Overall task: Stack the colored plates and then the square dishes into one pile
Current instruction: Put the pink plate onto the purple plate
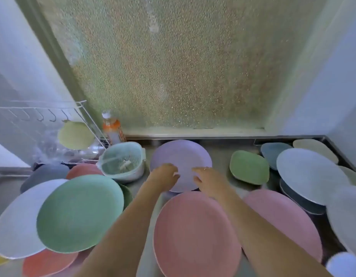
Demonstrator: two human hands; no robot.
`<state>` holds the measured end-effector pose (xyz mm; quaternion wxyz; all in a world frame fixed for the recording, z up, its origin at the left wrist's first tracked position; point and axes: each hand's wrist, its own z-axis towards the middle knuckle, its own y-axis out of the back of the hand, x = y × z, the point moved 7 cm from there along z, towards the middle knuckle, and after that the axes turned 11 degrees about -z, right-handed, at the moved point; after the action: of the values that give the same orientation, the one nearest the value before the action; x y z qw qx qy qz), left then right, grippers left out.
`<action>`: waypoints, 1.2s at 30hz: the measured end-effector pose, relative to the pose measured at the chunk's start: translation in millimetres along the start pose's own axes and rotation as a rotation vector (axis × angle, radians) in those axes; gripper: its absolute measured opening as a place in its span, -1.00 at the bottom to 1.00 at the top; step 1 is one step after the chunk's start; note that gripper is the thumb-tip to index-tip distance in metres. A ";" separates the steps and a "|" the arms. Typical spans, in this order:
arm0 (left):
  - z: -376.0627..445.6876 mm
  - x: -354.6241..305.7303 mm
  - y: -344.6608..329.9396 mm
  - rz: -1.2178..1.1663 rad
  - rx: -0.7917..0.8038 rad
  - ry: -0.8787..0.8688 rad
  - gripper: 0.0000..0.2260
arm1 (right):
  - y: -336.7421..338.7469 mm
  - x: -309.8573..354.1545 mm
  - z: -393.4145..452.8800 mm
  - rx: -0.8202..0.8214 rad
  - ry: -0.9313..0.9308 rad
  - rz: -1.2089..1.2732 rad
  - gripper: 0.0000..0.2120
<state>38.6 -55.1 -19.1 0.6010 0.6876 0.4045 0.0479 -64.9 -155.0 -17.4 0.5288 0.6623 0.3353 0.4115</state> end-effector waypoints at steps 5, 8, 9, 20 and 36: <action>13.0 21.5 -36.8 -0.083 -0.132 0.010 -0.77 | -55.3 -5.4 -4.8 -0.087 -0.025 0.062 -0.71; 17.6 33.2 -50.4 -0.205 -0.272 -0.024 -0.81 | -73.0 -10.8 -6.5 -0.166 0.024 0.110 -0.73; 18.2 38.9 -54.6 -0.236 -0.306 -0.034 -0.81 | -75.6 -11.5 -5.6 -0.201 0.049 0.123 -0.72; -18.7 68.8 -61.5 -0.640 -0.733 -0.187 -0.90 | -80.6 6.2 -8.6 -0.407 0.149 0.040 -0.63; -29.7 56.2 -63.3 -0.356 -0.444 -0.250 -0.64 | -69.6 15.2 -15.2 -0.378 -0.032 0.012 -0.64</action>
<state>28.2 -0.4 -89.4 0.7806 0.4584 0.4212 -0.0555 -72.5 -120.2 -81.0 0.6464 0.5597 0.2396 0.4599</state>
